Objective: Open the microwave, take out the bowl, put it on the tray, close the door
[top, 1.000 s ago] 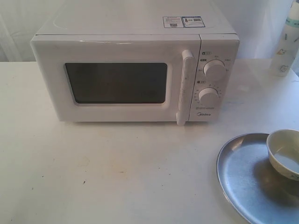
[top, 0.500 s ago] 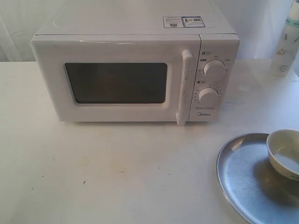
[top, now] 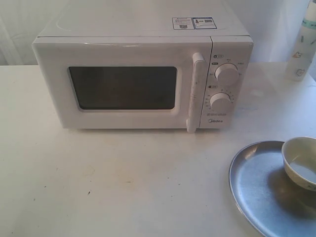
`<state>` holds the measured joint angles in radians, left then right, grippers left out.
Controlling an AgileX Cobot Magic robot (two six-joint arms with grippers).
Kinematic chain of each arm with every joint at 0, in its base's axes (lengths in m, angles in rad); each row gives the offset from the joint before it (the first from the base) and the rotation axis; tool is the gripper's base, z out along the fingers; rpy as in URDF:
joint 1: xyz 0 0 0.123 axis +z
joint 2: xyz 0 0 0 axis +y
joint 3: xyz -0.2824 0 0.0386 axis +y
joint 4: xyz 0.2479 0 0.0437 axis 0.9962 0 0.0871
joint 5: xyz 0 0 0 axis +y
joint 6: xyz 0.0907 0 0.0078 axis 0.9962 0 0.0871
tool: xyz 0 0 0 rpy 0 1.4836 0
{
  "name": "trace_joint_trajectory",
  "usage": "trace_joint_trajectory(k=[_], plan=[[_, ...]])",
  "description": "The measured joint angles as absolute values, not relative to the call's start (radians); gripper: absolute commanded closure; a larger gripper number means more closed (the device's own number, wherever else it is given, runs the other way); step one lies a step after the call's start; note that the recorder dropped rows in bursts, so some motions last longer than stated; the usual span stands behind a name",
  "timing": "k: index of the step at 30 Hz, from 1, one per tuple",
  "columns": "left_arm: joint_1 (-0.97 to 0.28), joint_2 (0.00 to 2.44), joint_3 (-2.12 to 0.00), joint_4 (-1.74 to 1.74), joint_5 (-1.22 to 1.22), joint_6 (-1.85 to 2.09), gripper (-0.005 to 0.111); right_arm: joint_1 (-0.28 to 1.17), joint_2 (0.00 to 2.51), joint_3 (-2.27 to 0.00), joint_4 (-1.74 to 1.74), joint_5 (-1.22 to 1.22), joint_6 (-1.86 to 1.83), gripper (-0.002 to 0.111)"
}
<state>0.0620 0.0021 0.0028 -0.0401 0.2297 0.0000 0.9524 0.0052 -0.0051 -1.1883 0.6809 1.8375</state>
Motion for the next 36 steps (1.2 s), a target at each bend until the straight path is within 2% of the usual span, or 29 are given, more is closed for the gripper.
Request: trace_joint_trajectory(k=[3,8,17,27,30,36], plan=[[0.062,0.002,0.003,-0.040,0.230,0.000,0.107,0.952,0.005,-0.005,-1.117,0.544,1.896,0.108],[0.062,0.002,0.003,-0.040,0.230,0.000,0.107,0.952,0.005,-0.005,-1.076,0.448,2.080,0.108],[0.062,0.002,0.003,-0.040,0.230,0.000,0.107,0.952,0.005,-0.010,-0.811,0.277,2.104,0.108],[0.062,0.002,0.003,-0.040,0.230,0.000,0.107,0.952,0.005,-0.079,-1.002,0.113,2.098,0.108],[0.062,0.002,0.003,-0.040,0.230,0.000,0.107,0.952,0.005,-0.079,-1.040,0.096,2.038,0.108],[0.062,0.002,0.003,-0.040,0.230,0.000,0.107,0.952,0.005,-0.064,-1.063,0.096,1.477,0.108]])
